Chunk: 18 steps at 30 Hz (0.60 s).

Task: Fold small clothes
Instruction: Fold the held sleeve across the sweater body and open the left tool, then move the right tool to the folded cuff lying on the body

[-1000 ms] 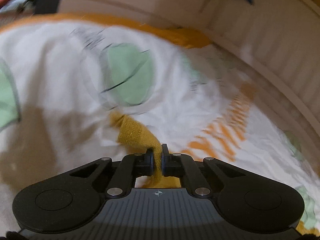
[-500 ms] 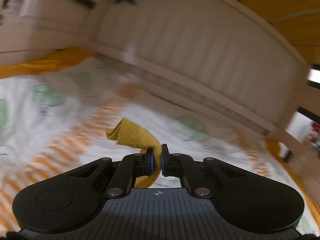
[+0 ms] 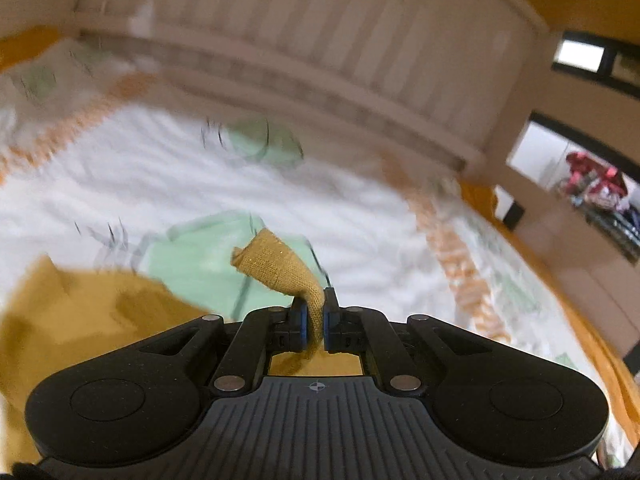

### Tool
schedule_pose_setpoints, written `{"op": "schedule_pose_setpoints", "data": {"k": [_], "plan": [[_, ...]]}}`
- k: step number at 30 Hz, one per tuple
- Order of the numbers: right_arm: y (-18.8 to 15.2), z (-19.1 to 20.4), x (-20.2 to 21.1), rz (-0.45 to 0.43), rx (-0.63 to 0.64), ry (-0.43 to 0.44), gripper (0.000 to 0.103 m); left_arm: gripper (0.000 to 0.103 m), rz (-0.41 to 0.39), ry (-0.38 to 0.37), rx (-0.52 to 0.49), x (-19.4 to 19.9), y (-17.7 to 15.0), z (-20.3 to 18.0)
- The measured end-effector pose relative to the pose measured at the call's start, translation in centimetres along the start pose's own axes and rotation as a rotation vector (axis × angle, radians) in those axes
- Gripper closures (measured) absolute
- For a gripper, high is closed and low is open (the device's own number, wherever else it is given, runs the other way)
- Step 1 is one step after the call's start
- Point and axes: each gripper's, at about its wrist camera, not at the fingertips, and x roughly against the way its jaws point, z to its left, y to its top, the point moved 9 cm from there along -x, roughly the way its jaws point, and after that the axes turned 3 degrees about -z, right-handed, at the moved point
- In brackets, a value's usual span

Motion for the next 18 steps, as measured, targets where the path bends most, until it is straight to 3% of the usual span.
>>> {"op": "schedule_pose_setpoints", "data": {"k": [5, 8, 11, 15, 18], "plan": [[0.0, -2.1, 0.0, 0.005, -0.049, -0.043, 0.0, 0.091, 0.073, -0.053, 0.008, -1.3, -3.2, -2.0], [0.0, -2.8, 0.1, 0.001, -0.072, -0.055, 0.0, 0.068, 0.093, -0.096, -0.028, -1.3, -3.9, -3.3], [-0.4, -3.3, -0.1, 0.014, -0.092, -0.063, 0.0, 0.063, 0.074, -0.15, -0.097, -0.2, -4.2, -4.7], [-0.7, -3.4, -0.4, 0.024, -0.101, -0.063, 0.0, 0.055, 0.039, -0.136, -0.188, 2.3, -4.3, -4.2], [-0.9, -3.2, -0.5, 0.026, -0.088, -0.065, 0.0, 0.054, 0.028, -0.087, -0.233, 3.8, -4.8, -2.4]]}}
